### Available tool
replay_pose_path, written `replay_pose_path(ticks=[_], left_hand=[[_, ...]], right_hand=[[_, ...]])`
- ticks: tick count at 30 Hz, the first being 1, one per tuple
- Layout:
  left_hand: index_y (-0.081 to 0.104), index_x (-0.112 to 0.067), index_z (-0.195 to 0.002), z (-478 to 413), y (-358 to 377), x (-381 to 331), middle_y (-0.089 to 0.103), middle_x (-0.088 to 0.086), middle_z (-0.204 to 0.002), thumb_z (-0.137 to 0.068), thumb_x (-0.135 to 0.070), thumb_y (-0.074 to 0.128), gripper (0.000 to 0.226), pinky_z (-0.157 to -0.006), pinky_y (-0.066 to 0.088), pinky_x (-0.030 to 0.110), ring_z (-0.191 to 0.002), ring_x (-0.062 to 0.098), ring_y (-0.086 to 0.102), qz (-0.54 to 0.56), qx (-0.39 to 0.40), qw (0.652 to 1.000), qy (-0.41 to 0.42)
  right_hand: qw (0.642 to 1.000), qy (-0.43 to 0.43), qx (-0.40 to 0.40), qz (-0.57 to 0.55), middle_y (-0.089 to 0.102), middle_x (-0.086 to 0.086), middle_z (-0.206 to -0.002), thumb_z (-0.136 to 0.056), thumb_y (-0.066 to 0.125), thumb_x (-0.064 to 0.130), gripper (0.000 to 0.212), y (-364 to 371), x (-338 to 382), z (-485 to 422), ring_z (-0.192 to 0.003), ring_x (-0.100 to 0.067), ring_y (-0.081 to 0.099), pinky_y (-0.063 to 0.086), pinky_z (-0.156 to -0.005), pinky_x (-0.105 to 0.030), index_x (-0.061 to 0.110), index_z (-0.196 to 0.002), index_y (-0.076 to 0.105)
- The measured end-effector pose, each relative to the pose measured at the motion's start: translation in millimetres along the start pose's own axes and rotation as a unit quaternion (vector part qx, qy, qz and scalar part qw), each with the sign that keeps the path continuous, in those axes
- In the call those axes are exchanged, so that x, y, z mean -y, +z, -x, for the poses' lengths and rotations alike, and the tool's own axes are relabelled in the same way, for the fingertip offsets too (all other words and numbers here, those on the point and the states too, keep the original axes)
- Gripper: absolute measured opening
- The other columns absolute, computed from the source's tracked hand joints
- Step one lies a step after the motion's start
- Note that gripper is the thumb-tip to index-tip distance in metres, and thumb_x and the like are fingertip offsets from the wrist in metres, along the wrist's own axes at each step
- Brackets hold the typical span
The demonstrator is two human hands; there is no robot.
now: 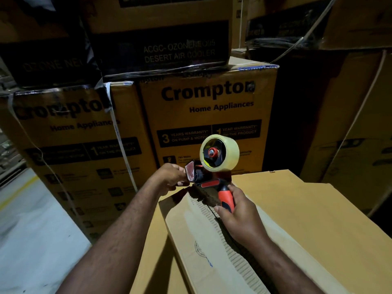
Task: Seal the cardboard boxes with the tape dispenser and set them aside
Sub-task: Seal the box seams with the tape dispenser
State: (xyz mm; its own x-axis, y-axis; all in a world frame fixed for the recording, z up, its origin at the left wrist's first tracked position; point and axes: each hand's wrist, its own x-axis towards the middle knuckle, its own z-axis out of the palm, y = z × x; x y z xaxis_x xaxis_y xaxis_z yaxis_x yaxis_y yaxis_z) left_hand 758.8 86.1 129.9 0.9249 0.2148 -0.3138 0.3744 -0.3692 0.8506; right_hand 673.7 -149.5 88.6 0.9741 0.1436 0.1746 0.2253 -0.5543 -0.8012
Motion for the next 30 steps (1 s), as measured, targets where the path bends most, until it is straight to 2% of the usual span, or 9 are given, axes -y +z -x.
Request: replay_pose_path(ticks=[4, 9, 12, 16, 19, 22, 25, 27, 30], left_hand=[[0.065, -0.013, -0.094, -3, 8, 2, 0.072, 0.009, -0.095, -0.090, -0.009, 0.072, 0.008, -0.067, 0.052, 0.035, -0.087, 0.023, 0.069, -0.102, -0.044, 0.992, 0.054], [0.062, -0.018, -0.091, -13, 21, 7, 0.069, 0.006, -0.096, -0.090, -0.001, 0.066, 0.017, -0.053, 0.047, 0.027, -0.074, 0.017, 0.060, -0.142, -0.098, 0.981, 0.087], [0.059, -0.018, -0.090, -15, 24, 6, 0.068, 0.005, -0.096, -0.087, 0.002, 0.063, 0.020, -0.062, 0.052, 0.032, -0.082, 0.024, 0.067, -0.146, -0.111, 0.979, 0.094], [0.056, -0.019, -0.092, -20, 18, 10, 0.063, 0.003, -0.097, -0.087, 0.007, 0.060, 0.026, -0.065, 0.056, 0.034, -0.085, 0.022, 0.065, -0.154, -0.155, 0.973, 0.077], [0.057, -0.018, -0.090, -28, 12, 21, 0.064, 0.006, -0.100, -0.086, 0.008, 0.058, 0.027, -0.061, 0.051, 0.030, -0.081, 0.019, 0.060, -0.134, -0.111, 0.984, 0.048], [0.065, -0.012, -0.093, -31, 13, 25, 0.068, 0.008, -0.091, -0.092, 0.005, 0.057, 0.019, -0.051, 0.044, 0.026, -0.068, 0.016, 0.059, -0.099, -0.063, 0.991, 0.057], [0.070, -0.005, -0.094, -34, 17, 31, 0.069, 0.009, -0.085, -0.097, -0.003, 0.059, 0.011, -0.050, 0.046, 0.024, -0.065, 0.015, 0.057, -0.066, -0.042, 0.995, 0.067], [0.073, -0.006, -0.091, -37, 20, 37, 0.072, 0.009, -0.088, -0.094, -0.003, 0.061, 0.012, -0.056, 0.052, 0.029, -0.071, 0.017, 0.060, -0.087, -0.024, 0.994, 0.068], [0.075, -0.010, -0.097, -43, 25, 37, 0.073, 0.009, -0.104, -0.093, -0.005, 0.062, 0.014, -0.081, 0.057, 0.041, -0.095, 0.023, 0.066, -0.163, 0.016, 0.985, 0.046]], right_hand=[[0.997, -0.011, 0.004, 0.070, 0.058, 0.000, -0.137, -0.092, 0.066, 0.041, 0.070, 4, 11, 3, -0.118, -0.022, 0.057, 0.051, -0.093, -0.037, 0.024, -0.152, 0.033], [0.994, 0.001, -0.001, 0.112, 0.061, 0.000, -0.131, -0.092, 0.065, 0.038, 0.066, -3, 16, 6, -0.113, -0.023, 0.058, 0.051, -0.088, -0.036, 0.025, -0.149, 0.035], [0.992, 0.003, -0.001, 0.128, 0.060, -0.001, -0.132, -0.092, 0.066, 0.036, 0.065, -8, 19, 6, -0.112, -0.024, 0.058, 0.050, -0.085, -0.035, 0.025, -0.148, 0.035], [0.988, -0.002, 0.006, 0.157, 0.061, 0.001, -0.131, -0.091, 0.065, 0.037, 0.062, -13, 22, 13, -0.109, -0.024, 0.060, 0.051, -0.083, -0.036, 0.031, -0.145, 0.035], [0.980, -0.027, 0.015, 0.197, 0.057, 0.008, -0.134, -0.092, 0.062, 0.039, 0.059, -15, 23, 22, -0.112, -0.023, 0.059, 0.049, -0.081, -0.034, 0.036, -0.143, 0.031], [0.976, -0.039, 0.022, 0.214, 0.051, 0.011, -0.142, -0.095, 0.060, 0.039, 0.059, -14, 23, 25, -0.118, -0.022, 0.058, 0.047, -0.082, -0.034, 0.036, -0.144, 0.028], [0.975, -0.032, 0.024, 0.219, 0.051, 0.012, -0.140, -0.094, 0.060, 0.037, 0.056, -16, 23, 27, -0.117, -0.022, 0.058, 0.045, -0.079, -0.033, 0.036, -0.141, 0.029], [0.974, -0.023, 0.033, 0.223, 0.052, 0.011, -0.137, -0.094, 0.059, 0.037, 0.052, -18, 25, 28, -0.114, -0.022, 0.058, 0.045, -0.075, -0.033, 0.036, -0.137, 0.029], [0.970, -0.019, 0.052, 0.236, 0.055, 0.008, -0.129, -0.096, 0.055, 0.035, 0.048, -17, 27, 28, -0.106, -0.023, 0.059, 0.041, -0.069, -0.034, 0.034, -0.134, 0.027]])
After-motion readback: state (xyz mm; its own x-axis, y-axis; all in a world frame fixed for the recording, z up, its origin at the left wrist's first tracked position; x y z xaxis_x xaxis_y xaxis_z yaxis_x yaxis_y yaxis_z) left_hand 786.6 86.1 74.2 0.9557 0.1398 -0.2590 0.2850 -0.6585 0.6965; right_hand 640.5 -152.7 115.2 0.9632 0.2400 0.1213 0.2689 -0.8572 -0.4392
